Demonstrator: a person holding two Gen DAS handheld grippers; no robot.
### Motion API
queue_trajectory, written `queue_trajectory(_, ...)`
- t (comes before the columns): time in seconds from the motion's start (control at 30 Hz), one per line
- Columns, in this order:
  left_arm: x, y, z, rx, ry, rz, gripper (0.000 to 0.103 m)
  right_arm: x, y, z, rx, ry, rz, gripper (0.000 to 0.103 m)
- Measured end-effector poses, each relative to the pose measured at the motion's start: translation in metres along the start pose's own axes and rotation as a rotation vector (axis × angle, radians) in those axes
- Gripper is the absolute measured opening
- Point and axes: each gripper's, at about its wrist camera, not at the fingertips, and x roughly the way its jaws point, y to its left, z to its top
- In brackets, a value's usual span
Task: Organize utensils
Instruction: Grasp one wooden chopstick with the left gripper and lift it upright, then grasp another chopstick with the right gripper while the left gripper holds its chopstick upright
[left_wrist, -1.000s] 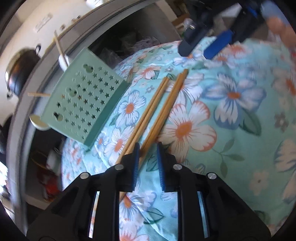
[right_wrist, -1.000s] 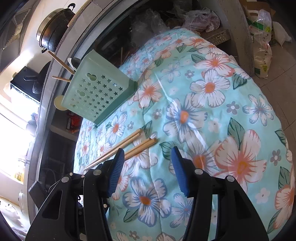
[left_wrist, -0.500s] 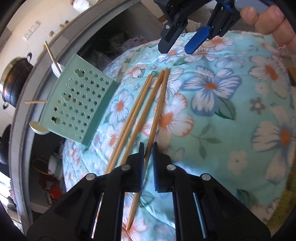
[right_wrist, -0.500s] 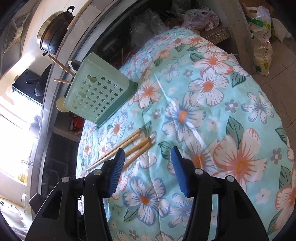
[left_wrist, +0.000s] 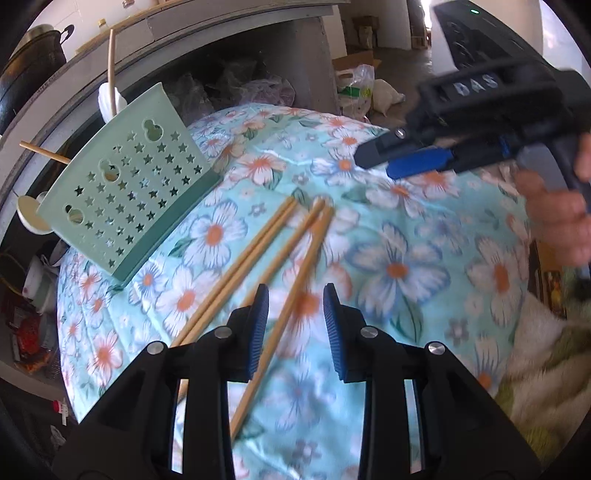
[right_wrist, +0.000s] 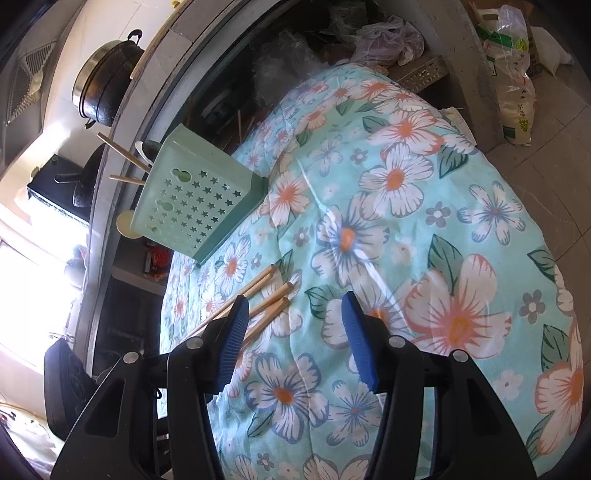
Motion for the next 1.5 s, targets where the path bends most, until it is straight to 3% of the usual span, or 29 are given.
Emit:
queue_trajectory(0.37, 0.045, -0.008, 0.032, -0.013, 0.05, -0.054, 0.028, 0.0, -0.009, -0.001, 0.029, 0.003, 0.01, 0.052)
queue_trajectory(0.57, 0.055, -0.006, 0.039, -0.048, 0.061, -0.068, 0.012, 0.0, -0.014, -0.001, 0.053, 0.002, 0.019, 0.052)
queue_trajectory(0.63, 0.054, -0.007, 0.04, -0.045, 0.055, -0.063, 0.011, -0.001, -0.015, -0.001, 0.057, -0.002, 0.023, 0.052)
queue_trajectory(0.8, 0.044, -0.005, 0.041, -0.054, 0.039, -0.056, 0.005, -0.003, -0.016, -0.001, 0.064, -0.005, 0.031, 0.052)
queue_trajectory(1.1, 0.014, 0.016, 0.047, -0.143, -0.036, -0.058, 0.005, -0.011, -0.015, 0.0, 0.074, -0.023, 0.047, 0.052)
queue_trajectory(1.5, -0.037, 0.065, 0.044, -0.336, -0.169, -0.045, 0.005, -0.008, 0.005, -0.005, 0.055, -0.008, 0.083, 0.052)
